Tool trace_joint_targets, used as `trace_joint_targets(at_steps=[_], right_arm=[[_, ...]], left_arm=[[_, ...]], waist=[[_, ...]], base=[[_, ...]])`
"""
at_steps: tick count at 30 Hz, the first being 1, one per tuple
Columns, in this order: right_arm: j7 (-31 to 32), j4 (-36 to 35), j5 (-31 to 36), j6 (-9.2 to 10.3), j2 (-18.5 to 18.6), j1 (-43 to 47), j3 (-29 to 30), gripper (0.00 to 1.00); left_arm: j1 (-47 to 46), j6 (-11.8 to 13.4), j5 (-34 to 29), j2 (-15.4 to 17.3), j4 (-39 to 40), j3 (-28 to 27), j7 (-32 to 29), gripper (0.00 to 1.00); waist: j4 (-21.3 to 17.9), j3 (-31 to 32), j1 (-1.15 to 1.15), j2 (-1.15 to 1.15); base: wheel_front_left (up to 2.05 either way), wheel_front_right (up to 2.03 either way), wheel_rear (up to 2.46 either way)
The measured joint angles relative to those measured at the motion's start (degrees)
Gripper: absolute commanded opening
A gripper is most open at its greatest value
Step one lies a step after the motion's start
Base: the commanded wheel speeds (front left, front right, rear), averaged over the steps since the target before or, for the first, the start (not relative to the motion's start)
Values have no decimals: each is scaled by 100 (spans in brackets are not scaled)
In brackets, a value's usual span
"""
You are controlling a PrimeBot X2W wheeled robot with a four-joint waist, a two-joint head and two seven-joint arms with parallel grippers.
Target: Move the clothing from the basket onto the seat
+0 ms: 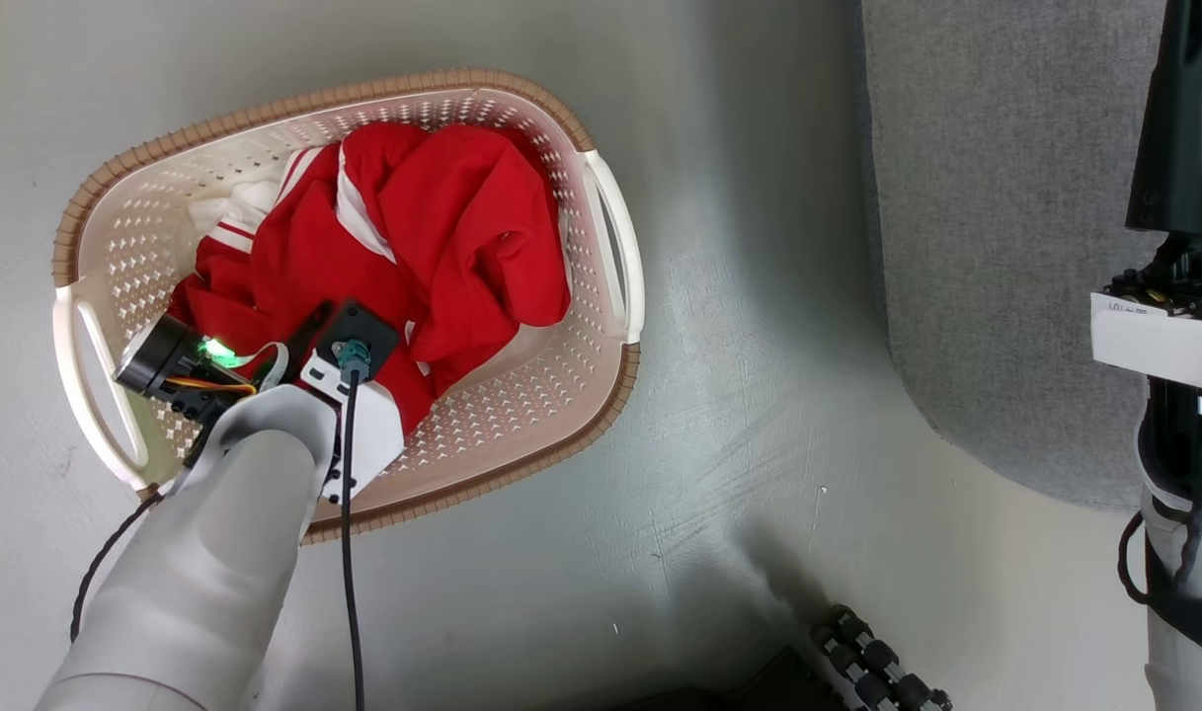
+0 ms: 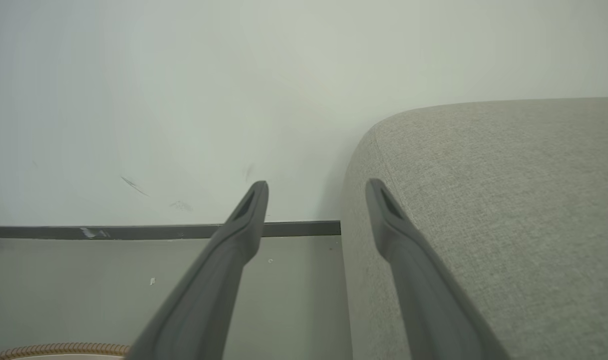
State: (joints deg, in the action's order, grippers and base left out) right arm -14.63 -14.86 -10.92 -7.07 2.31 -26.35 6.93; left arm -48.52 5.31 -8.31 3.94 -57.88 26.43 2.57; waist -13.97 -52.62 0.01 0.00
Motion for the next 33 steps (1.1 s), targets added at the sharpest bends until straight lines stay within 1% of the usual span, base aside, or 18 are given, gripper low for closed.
trace_joint_targets(at_steps=[1,10,14,24,33], right_arm=[[0,2,-14,0,0,0,2,100],[0,75,-73,0,0,-16,151,100],[0,107,-80,0,1,-138,141,100],[0,236,-65,0,2,-219,124,100],[0,387,44,0,7,-218,122,100]], left_arm=[[-29,-1,-7,-1,-19,5,0,0],[-162,-197,-45,-70,-30,104,86,0],[-162,-296,64,-104,4,99,171,0],[-159,-346,153,-130,269,92,552,0],[12,-341,459,-163,702,-73,1024,0]], waist=[[-9,-2,1,0],[-17,22,0,0],[22,71,0,0],[157,259,0,0],[318,560,0,0]], base=[[0,0,0],[0,0,0],[0,0,0],[0,0,0],[0,0,0]])
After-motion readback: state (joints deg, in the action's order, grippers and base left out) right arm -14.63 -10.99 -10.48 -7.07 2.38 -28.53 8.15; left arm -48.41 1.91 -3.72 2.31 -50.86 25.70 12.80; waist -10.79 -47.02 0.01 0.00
